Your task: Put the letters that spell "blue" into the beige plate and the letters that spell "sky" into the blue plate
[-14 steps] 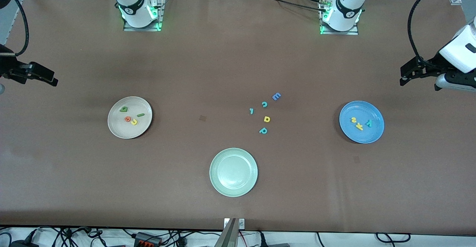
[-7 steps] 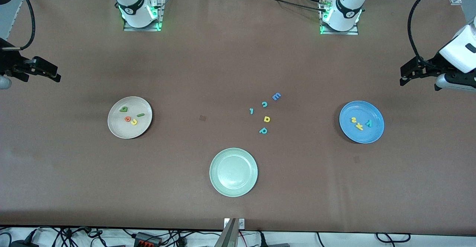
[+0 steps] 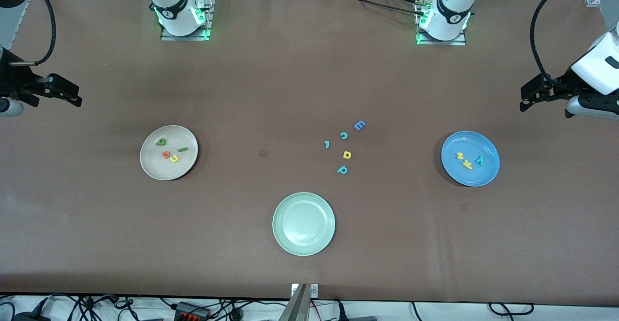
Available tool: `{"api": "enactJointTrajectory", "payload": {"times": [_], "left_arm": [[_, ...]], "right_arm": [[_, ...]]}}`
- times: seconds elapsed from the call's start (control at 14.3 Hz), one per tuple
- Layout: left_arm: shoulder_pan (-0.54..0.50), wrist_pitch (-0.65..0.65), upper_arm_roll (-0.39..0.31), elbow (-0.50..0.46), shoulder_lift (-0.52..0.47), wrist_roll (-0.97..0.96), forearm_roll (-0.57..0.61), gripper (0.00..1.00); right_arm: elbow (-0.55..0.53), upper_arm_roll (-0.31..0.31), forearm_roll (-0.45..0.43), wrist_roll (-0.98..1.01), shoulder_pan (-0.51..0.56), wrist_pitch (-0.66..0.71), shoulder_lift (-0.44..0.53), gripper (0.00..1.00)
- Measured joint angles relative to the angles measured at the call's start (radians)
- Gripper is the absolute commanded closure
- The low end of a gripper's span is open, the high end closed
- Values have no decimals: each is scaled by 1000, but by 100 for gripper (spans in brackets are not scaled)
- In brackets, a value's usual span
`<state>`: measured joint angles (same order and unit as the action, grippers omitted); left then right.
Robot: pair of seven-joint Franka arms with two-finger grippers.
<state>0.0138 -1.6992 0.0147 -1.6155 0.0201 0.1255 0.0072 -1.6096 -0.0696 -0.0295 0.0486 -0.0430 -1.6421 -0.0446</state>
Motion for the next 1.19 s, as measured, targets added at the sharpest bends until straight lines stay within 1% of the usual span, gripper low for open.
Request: {"api": "enactJointTrajectory", "payload": {"times": [1.19], "left_arm": [[0,0,0,0,0,0,0,0]], "right_arm": [[-2,-14,0,0,11,0,0,0]]}}
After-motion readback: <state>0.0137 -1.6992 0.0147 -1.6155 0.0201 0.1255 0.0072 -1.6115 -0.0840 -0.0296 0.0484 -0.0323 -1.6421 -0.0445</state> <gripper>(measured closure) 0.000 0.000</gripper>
